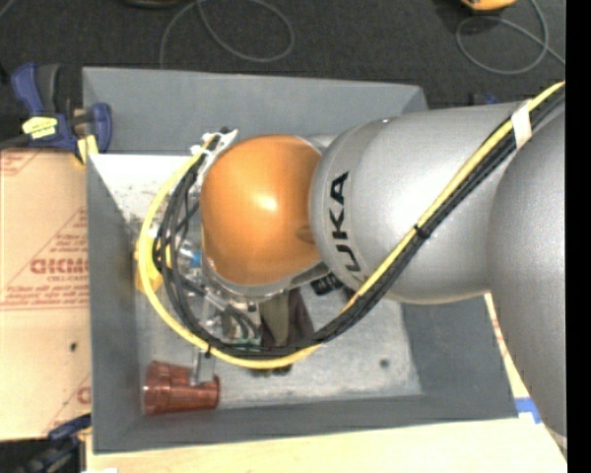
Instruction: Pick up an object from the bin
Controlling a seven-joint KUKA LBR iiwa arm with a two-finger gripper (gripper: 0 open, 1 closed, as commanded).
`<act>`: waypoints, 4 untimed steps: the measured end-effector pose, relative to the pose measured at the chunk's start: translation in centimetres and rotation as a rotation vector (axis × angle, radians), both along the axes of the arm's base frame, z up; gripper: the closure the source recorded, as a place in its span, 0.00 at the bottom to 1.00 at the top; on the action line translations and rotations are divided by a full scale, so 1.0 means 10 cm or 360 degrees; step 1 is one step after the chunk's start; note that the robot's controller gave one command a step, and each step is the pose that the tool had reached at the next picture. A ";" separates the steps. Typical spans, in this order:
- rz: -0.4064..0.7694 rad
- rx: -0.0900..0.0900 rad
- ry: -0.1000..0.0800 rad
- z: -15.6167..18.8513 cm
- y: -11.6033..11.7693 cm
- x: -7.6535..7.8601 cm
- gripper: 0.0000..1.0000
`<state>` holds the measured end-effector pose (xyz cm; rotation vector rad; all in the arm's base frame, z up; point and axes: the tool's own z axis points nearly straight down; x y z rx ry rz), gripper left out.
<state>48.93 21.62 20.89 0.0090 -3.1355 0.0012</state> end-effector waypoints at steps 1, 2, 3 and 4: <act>-0.0009 0.0003 -0.0012 0.05 -0.01 0.02 0.00; 0.0110 0.0005 -0.0019 -0.34 -0.10 0.13 0.00; 0.0127 -0.0003 0.0006 -0.41 -0.02 0.02 0.00; 0.0184 0.0008 -0.0026 -0.25 -0.12 0.06 0.00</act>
Offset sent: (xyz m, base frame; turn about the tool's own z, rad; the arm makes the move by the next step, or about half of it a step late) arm 0.0320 -0.0284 -0.1211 -0.2142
